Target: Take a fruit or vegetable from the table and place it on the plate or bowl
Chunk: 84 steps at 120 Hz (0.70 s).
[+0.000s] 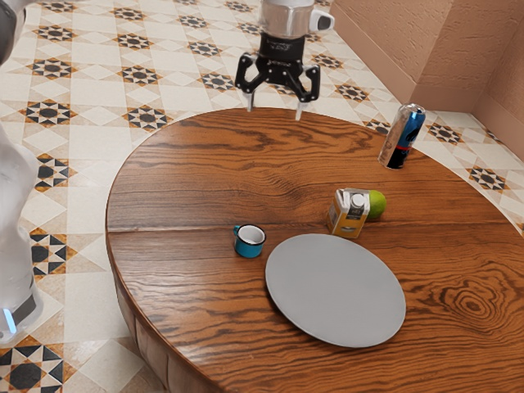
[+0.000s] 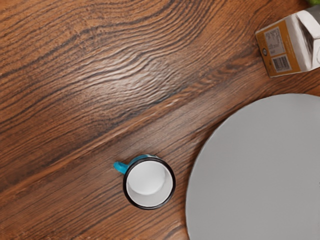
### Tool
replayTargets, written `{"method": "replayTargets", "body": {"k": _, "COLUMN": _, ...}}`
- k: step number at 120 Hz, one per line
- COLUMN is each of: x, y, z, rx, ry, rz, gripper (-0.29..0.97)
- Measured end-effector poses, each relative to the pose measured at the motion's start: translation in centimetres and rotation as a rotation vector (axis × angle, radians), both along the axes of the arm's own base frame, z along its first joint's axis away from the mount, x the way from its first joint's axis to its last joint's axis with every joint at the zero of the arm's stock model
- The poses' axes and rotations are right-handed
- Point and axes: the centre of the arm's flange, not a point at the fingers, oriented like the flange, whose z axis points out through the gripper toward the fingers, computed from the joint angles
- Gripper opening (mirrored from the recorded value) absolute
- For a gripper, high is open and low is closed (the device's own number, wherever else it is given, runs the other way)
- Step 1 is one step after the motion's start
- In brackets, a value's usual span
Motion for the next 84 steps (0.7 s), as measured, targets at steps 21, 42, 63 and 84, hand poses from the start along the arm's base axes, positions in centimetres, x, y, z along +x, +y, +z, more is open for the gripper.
{"method": "replayTargets", "body": {"k": 21, "x": 0.6, "y": 0.3, "z": -0.6, "rx": -0.025, "ry": 0.055, "rz": 0.327, "gripper": 0.68}}
{"method": "replayTargets", "body": {"k": 42, "x": 1.5, "y": -1.7, "z": 0.4, "rx": -0.043, "ry": 0.06, "rz": 0.532, "gripper": 0.68}}
{"method": "replayTargets", "body": {"k": 63, "x": -0.1, "y": -5.6, "z": 1.6, "rx": 0.013, "ry": 0.033, "rz": 0.426, "gripper": 0.68}}
{"method": "replayTargets", "body": {"k": 84, "x": 2.7, "y": -4.1, "z": 0.9, "rx": 0.114, "ry": 0.013, "rz": 0.258, "gripper": 0.68}}
